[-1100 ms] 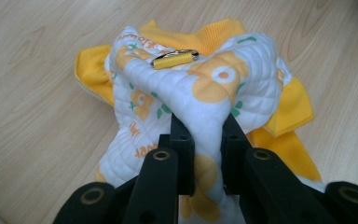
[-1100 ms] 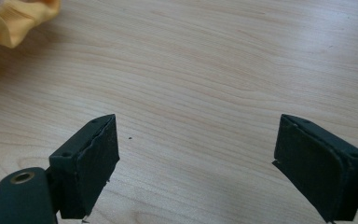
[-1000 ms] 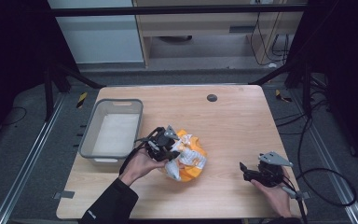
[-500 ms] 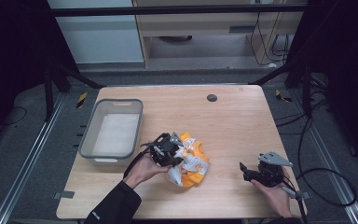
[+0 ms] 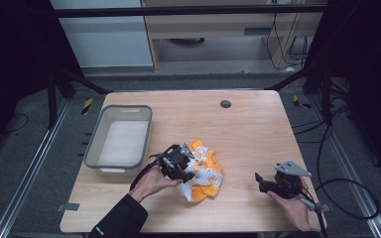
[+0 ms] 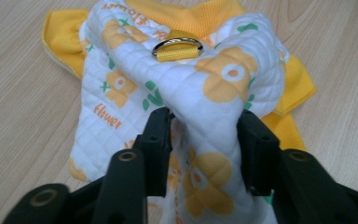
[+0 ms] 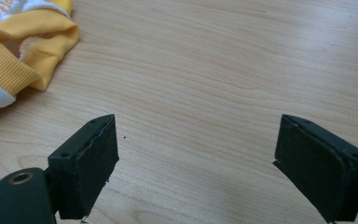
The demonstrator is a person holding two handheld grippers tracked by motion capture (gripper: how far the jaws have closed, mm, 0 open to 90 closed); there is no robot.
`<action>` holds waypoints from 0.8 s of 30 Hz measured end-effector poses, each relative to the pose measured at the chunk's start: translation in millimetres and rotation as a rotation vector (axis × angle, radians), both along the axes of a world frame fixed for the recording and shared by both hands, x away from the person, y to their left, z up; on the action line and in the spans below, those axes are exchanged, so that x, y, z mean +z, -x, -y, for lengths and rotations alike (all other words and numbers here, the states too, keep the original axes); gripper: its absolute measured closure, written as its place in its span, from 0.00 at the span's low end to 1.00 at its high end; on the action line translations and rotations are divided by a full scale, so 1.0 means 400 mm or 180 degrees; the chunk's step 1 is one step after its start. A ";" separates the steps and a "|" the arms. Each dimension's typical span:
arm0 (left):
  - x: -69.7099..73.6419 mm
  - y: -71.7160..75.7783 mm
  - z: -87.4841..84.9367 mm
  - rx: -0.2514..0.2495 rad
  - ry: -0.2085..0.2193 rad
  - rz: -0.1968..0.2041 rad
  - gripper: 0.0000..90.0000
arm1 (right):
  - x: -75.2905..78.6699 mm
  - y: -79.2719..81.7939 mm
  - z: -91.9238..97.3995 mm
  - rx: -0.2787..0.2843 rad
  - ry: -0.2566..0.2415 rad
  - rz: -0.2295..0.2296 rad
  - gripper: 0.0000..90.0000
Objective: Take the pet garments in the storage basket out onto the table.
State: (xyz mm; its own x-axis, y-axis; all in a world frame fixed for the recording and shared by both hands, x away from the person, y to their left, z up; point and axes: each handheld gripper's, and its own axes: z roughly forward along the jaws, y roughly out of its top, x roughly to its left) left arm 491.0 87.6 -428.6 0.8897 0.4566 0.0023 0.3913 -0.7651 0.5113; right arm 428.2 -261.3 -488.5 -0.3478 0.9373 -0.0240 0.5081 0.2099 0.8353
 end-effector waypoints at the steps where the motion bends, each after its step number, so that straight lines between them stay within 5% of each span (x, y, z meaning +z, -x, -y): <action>1: 0.000 0.001 -0.001 -0.0005 -0.0013 0.0053 0.54 | 0.000 0.000 0.000 0.0000 0.0001 -0.0001 0.15; 11: 0.013 0.008 -0.022 0.0010 0.0117 0.0086 0.35 | -0.001 -0.001 0.001 0.0002 0.0008 0.0013 0.14; 24: 0.044 0.044 -0.079 0.0120 0.0348 0.0259 0.30 | 0.000 0.000 0.001 -0.0006 -0.0007 0.0011 0.14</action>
State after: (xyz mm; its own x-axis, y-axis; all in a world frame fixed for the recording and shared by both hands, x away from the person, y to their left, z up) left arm 473.3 119.2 -411.1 0.8708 0.4912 0.0223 0.3725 -0.6887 0.6220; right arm 428.2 -261.9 -488.5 -0.3459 0.9380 -0.0232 0.5055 0.2072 0.8376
